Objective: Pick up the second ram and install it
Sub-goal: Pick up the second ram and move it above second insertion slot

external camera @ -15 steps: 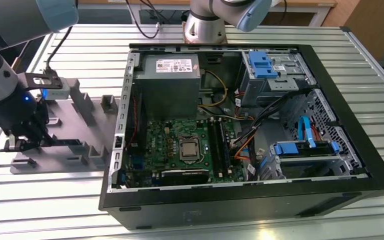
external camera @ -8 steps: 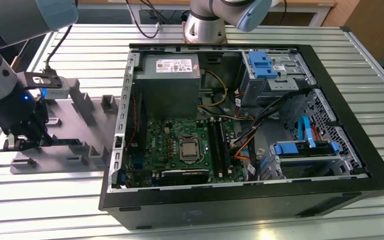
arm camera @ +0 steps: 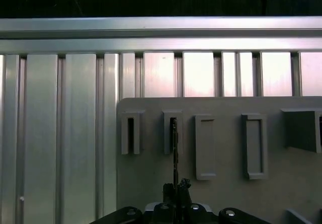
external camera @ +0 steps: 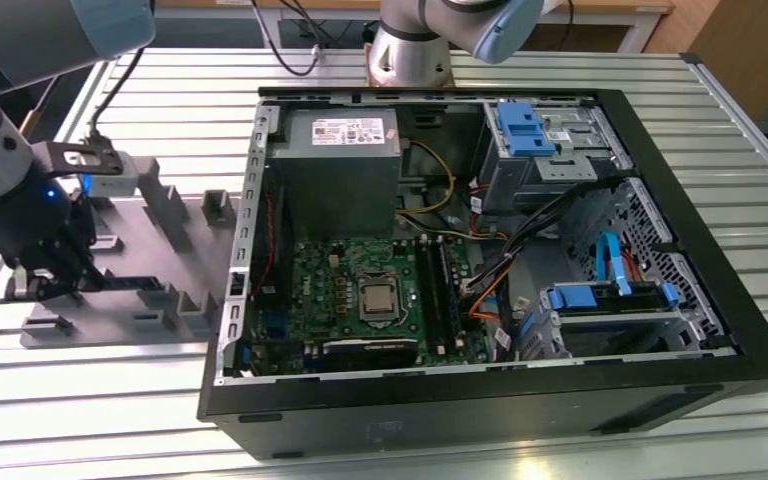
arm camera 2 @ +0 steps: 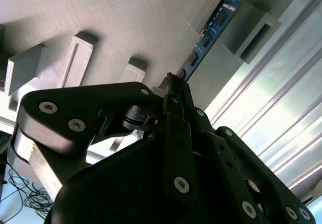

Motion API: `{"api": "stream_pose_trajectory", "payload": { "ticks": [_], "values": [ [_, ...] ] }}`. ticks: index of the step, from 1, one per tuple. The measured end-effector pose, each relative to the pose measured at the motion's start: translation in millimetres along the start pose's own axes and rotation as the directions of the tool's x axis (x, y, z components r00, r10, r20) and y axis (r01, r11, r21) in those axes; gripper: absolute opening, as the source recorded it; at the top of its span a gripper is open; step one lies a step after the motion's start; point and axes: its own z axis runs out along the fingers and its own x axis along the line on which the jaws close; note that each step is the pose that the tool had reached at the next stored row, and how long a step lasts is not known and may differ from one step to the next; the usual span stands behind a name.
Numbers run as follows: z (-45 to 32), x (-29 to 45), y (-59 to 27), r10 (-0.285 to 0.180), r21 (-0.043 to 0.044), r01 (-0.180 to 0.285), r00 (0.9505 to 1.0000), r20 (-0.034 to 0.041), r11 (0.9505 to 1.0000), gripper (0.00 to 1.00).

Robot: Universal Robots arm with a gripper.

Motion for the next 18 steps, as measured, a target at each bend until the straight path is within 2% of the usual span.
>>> {"api": "stream_pose_trajectory", "payload": {
  "ticks": [18],
  "values": [
    [-7.3, -0.1, 0.2, 0.0, 0.0, 0.0, 1.0, 0.0001, 1.0, 0.14]
  ]
}}
